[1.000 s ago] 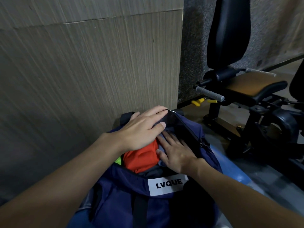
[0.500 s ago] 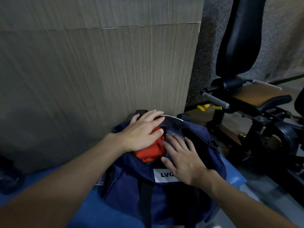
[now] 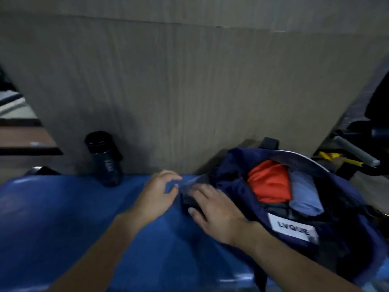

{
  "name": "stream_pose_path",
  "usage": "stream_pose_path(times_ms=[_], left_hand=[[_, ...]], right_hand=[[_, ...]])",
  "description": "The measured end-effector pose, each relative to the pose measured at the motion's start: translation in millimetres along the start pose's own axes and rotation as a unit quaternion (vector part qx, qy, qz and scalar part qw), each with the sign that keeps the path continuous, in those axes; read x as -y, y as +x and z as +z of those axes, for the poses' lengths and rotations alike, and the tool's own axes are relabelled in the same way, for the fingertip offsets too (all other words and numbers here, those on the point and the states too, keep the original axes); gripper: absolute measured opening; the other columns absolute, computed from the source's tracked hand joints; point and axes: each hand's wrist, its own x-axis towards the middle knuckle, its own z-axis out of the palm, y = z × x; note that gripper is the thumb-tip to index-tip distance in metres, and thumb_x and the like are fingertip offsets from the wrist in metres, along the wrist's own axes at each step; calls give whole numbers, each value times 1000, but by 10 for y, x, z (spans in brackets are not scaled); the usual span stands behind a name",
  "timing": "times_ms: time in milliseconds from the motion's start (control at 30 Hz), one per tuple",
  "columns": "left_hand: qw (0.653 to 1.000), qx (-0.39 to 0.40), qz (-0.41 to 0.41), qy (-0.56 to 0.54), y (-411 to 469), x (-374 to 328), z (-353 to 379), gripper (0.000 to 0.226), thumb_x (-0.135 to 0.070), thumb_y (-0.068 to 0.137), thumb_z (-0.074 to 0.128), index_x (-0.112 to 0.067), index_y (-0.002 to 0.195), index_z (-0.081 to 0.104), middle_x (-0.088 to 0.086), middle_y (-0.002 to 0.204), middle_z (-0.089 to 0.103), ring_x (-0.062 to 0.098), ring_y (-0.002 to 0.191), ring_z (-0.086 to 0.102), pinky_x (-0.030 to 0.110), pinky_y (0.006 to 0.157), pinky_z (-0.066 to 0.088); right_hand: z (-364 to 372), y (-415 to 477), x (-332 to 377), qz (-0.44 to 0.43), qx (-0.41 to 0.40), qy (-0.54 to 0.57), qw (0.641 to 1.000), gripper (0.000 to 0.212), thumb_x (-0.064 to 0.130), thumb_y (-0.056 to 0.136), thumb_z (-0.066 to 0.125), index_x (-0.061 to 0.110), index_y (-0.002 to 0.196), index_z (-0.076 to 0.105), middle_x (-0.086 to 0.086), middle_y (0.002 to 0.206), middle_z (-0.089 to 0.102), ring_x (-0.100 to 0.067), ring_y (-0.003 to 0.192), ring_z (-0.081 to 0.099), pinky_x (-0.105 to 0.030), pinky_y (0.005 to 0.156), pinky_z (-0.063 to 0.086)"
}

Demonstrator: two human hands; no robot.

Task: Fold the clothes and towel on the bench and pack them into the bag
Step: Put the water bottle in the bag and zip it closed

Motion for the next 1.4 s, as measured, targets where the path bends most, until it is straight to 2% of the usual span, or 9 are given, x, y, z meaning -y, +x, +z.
stream_pose_path(times_ms=[300,400,567,900,1033,1133,1267,1333,1400], left_hand=[[981,-167,-83,50,-360,876,-972,35,-3,91,64,-13,124,62,-4,116,54,6,106,52,18,93,40],[971,-217,-65,72,-300,1047,-1143,59,-6,86,71,-14,139,48,2,127,43,8,112,47,15,99,38],[971,-199,-102,82,67,1098,-1214,83,-28,90,71,-37,154,19,1,159,12,22,146,22,40,117,30],[962,-244,-121,19,469,981,-1306,51,-15,81,80,-21,111,39,4,119,46,13,100,48,32,85,47],[965,-229,-123,-22,396,854,-1261,84,-18,79,82,-25,146,32,2,138,40,9,123,41,25,105,37],[949,-274,-142,-64,250,619,-1155,72,-25,81,81,-18,142,43,-3,131,42,4,115,44,18,103,39],[912,-325,-147,-200,57,342,-891,57,-33,74,85,-25,122,54,-2,121,58,7,109,59,37,99,52],[891,-329,-151,-273,-3,153,-714,52,-33,74,85,-29,117,56,-6,112,63,6,101,65,43,90,58],[884,-315,-151,-312,-52,-24,-529,47,-29,76,85,-30,114,56,-11,105,65,4,96,67,45,87,59]], right_hand=[[1224,550,750,0,163,15,986,81,67,83,-8,33,156,3,9,163,-12,-13,149,-16,-42,119,-14],[1387,545,741,11,143,-35,989,72,66,92,-4,35,156,10,10,161,-11,-17,151,-11,-45,116,-9],[1475,511,716,29,124,-85,988,57,60,101,21,31,143,47,3,154,41,-20,141,39,-46,107,20],[1494,490,695,13,125,-79,989,58,59,102,21,29,148,39,0,158,33,-23,146,29,-47,111,13],[1444,502,700,-5,144,-44,989,69,64,99,3,28,155,21,0,164,11,-21,151,1,-47,115,-4],[1306,507,735,-13,170,-16,985,73,64,92,-6,29,156,2,1,164,-12,-19,149,-18,-47,118,-14],[903,373,663,-23,171,45,984,46,43,104,32,22,143,44,1,154,33,-18,141,30,-32,119,17],[650,199,500,-42,106,47,992,26,31,100,41,21,108,63,2,112,61,-18,102,55,-37,94,46],[379,-3,276,-51,43,3,998,16,24,91,46,21,83,59,4,81,58,-19,77,55,-39,71,49]])
